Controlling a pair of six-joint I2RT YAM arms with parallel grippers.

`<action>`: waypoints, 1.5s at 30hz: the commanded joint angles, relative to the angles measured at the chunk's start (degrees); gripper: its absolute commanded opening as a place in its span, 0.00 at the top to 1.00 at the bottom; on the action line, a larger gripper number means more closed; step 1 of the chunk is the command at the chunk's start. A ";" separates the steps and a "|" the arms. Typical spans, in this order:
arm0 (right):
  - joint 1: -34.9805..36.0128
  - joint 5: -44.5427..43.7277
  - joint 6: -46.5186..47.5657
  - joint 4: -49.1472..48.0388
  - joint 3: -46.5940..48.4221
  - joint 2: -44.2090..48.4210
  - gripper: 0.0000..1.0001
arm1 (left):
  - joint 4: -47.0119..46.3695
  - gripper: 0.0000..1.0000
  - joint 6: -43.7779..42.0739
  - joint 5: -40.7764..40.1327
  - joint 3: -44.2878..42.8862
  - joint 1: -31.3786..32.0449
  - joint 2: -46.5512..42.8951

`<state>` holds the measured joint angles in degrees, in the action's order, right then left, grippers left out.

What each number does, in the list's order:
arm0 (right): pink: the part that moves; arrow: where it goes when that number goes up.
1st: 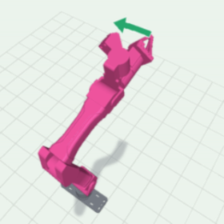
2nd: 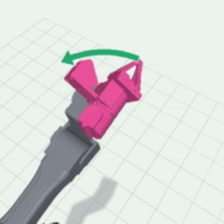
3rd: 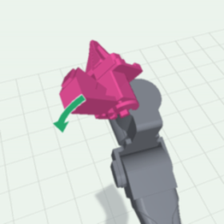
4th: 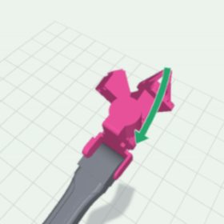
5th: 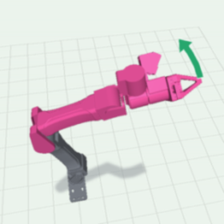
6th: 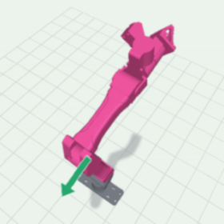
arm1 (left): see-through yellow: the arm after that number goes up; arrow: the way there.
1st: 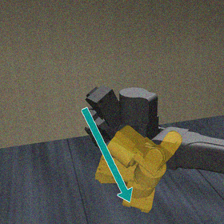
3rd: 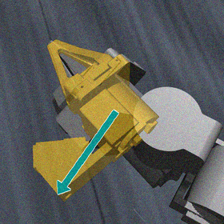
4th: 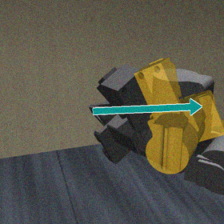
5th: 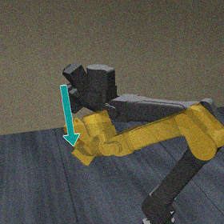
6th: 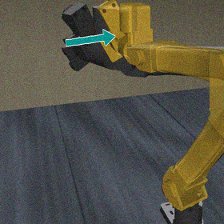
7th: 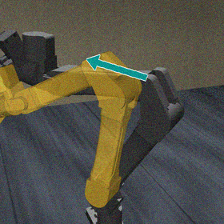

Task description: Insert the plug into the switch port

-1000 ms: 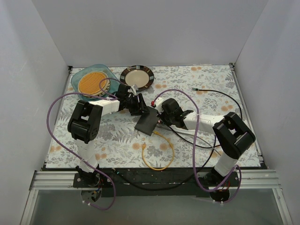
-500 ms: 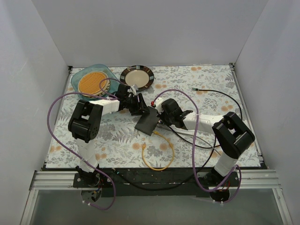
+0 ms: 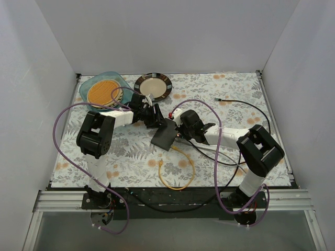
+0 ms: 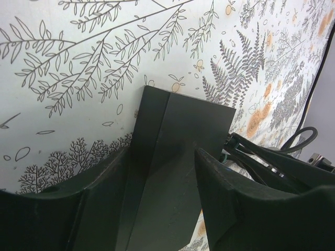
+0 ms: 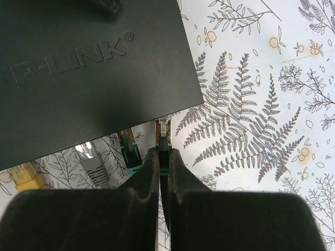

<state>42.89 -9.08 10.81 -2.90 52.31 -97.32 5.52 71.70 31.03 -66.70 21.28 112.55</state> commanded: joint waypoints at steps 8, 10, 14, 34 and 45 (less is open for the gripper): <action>0.96 2.75 1.32 -12.48 -1.34 -0.59 0.99 | -3.85 0.54 -0.69 7.64 -1.16 1.22 1.09; 0.96 3.01 1.50 -13.01 -1.51 -0.51 0.99 | -4.02 0.54 -0.95 8.17 -1.24 1.31 1.44; 0.96 4.42 2.02 -14.06 -2.04 -0.33 0.99 | -4.02 0.54 -1.30 8.70 -1.59 1.83 2.23; 0.88 5.83 3.17 -16.44 -2.48 0.81 0.99 | -2.71 0.56 -3.76 10.63 -5.72 5.88 5.31; 0.96 3.11 0.97 -19.95 -2.39 0.46 0.99 | -1.21 0.58 -4.90 12.22 -7.22 7.73 6.36</action>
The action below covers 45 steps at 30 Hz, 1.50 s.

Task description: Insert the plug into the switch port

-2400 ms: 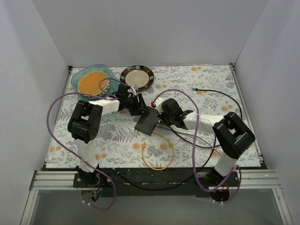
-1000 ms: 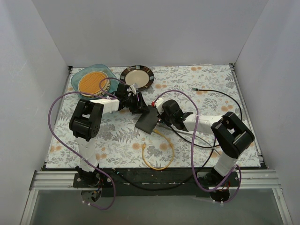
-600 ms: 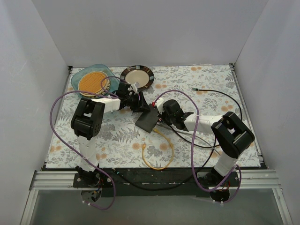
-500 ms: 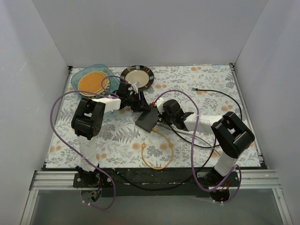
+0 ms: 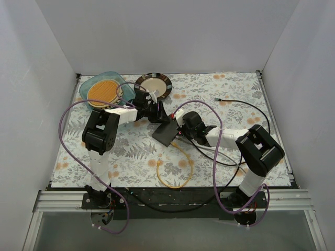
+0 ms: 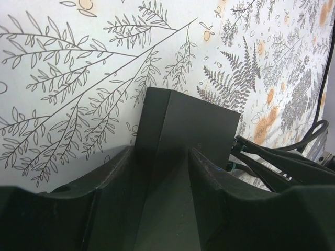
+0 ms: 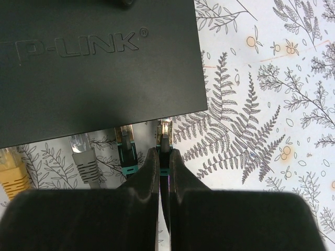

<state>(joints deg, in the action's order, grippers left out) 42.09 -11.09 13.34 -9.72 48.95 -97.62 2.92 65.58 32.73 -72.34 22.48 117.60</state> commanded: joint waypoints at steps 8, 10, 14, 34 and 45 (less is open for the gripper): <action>1.77 6.78 -1.04 -15.33 2.11 0.94 0.99 | 2.79 0.58 -0.98 12.18 -3.16 8.37 2.11; 1.77 8.54 -0.60 -15.25 2.29 1.21 0.99 | 2.71 0.58 -1.86 12.44 -3.34 8.81 1.93; 1.77 10.48 0.19 -15.07 2.29 1.82 0.99 | 2.79 0.58 -2.91 13.32 -3.43 9.34 1.58; 2.21 15.57 -0.25 -14.80 -0.86 5.78 0.99 | 3.07 0.57 -8.99 19.12 6.13 11.97 -3.07; 5.02 12.32 -4.38 -17.88 -3.51 6.57 0.99 | -5.03 0.56 -2.83 18.34 14.06 12.50 -8.26</action>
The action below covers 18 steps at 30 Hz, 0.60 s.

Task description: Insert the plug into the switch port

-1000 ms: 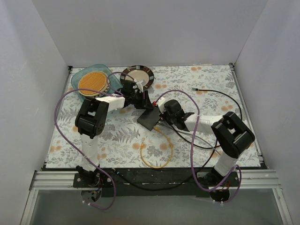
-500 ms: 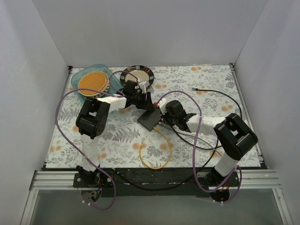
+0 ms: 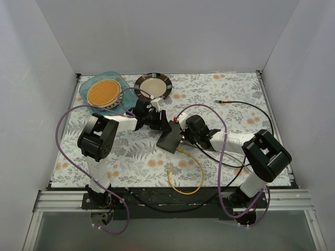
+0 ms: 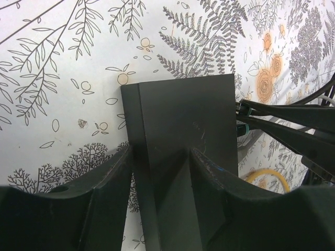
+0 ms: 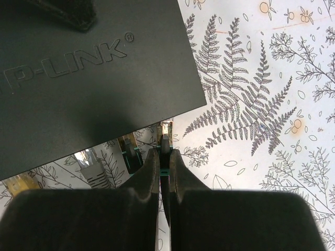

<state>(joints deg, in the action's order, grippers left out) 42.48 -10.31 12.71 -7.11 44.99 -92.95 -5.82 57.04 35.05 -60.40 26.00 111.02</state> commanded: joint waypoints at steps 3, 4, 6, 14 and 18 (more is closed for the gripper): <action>5.07 13.11 -2.87 -20.92 0.45 2.42 0.99 | 2.75 0.55 6.16 15.32 2.74 8.98 -2.21; 5.16 13.55 -2.34 -20.57 0.45 2.77 0.99 | 1.97 0.55 6.42 15.49 3.01 8.98 -2.13; 5.33 15.13 -1.64 -20.13 0.71 3.21 0.99 | 1.17 0.55 6.77 15.49 3.18 9.16 -1.86; 5.42 19.44 2.58 -13.29 3.79 4.18 0.99 | 2.31 0.52 5.02 12.42 2.31 9.16 -2.48; 5.42 19.36 3.81 -11.17 5.10 4.09 0.99 | 3.36 0.52 4.23 11.10 1.52 9.16 -1.78</action>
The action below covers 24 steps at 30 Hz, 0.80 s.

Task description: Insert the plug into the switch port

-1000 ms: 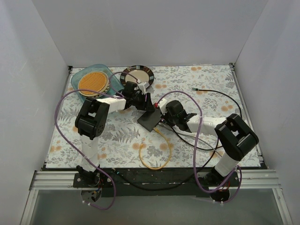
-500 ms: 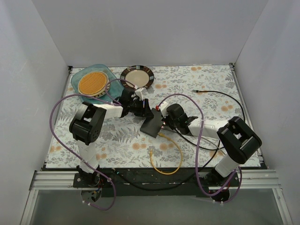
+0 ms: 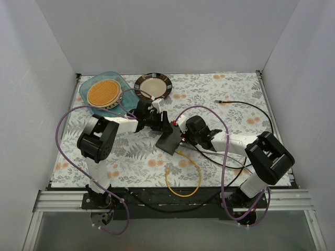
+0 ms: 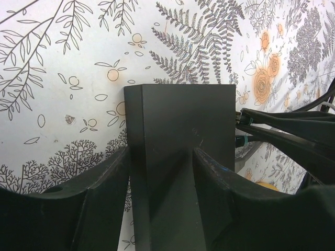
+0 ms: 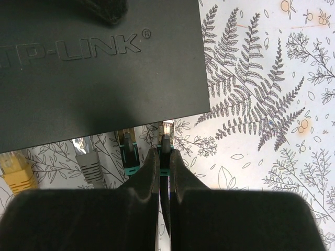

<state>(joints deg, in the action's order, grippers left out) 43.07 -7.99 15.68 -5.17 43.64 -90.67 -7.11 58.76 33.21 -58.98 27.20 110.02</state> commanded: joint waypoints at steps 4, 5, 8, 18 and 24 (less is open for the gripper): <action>4.83 15.99 1.10 -13.72 6.55 2.25 0.99 | 4.74 0.52 2.50 11.97 -0.08 7.96 -0.24; 4.83 16.16 1.10 -14.16 6.37 2.34 0.99 | 4.92 0.52 2.58 11.36 -0.17 7.96 -0.15; 4.83 16.43 1.10 -14.96 6.72 1.99 0.99 | 4.30 0.51 3.02 10.38 -0.34 7.96 0.11; 4.83 16.34 1.81 -18.39 5.75 3.14 0.99 | 3.16 0.50 3.29 10.29 -1.13 7.96 3.35; 4.83 16.60 1.19 -18.56 6.99 1.55 0.99 | 3.60 0.46 3.46 9.50 -2.98 7.96 5.56</action>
<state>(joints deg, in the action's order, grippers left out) 43.16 -7.01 17.43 -2.79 44.60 -89.97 -6.11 59.35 32.21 -61.56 27.92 111.35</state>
